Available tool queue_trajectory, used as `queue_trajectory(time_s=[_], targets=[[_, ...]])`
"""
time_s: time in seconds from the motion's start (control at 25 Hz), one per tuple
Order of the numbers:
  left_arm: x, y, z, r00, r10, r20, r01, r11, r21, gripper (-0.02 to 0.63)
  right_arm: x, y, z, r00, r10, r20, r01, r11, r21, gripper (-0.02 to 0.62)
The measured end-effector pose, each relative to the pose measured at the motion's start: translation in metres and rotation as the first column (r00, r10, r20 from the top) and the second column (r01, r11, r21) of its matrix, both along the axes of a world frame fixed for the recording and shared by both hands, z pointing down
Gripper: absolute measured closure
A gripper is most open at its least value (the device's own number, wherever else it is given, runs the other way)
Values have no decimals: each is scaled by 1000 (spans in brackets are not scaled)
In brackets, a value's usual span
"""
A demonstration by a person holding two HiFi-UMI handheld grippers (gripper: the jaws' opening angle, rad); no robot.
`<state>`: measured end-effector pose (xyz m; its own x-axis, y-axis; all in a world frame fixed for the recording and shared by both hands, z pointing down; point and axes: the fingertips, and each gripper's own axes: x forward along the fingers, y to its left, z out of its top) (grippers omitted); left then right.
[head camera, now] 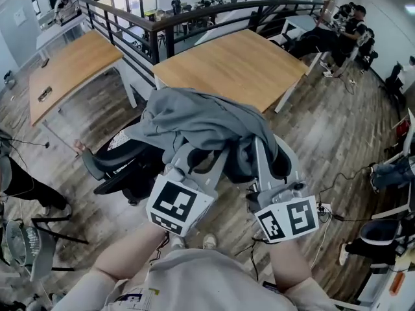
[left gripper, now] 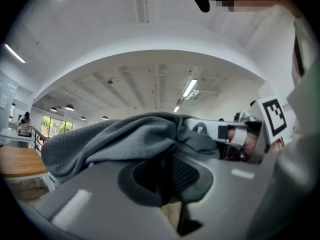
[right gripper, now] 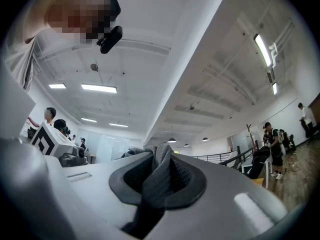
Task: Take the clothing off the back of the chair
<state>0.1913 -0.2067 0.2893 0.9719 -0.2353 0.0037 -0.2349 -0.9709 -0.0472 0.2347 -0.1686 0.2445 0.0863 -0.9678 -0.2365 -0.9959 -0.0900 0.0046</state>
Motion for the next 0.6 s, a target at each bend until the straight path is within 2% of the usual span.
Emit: queue_trajectory(time_s=[0.2, 0.6], targets=[[24, 34, -11, 996, 85, -10, -84, 995, 55, 583, 19, 37, -11, 996, 92, -14, -92, 995, 30, 554], [59, 101, -19, 968, 251, -7, -250, 966, 68, 583, 47, 111, -24, 969, 247, -24, -246, 967, 62, 555]])
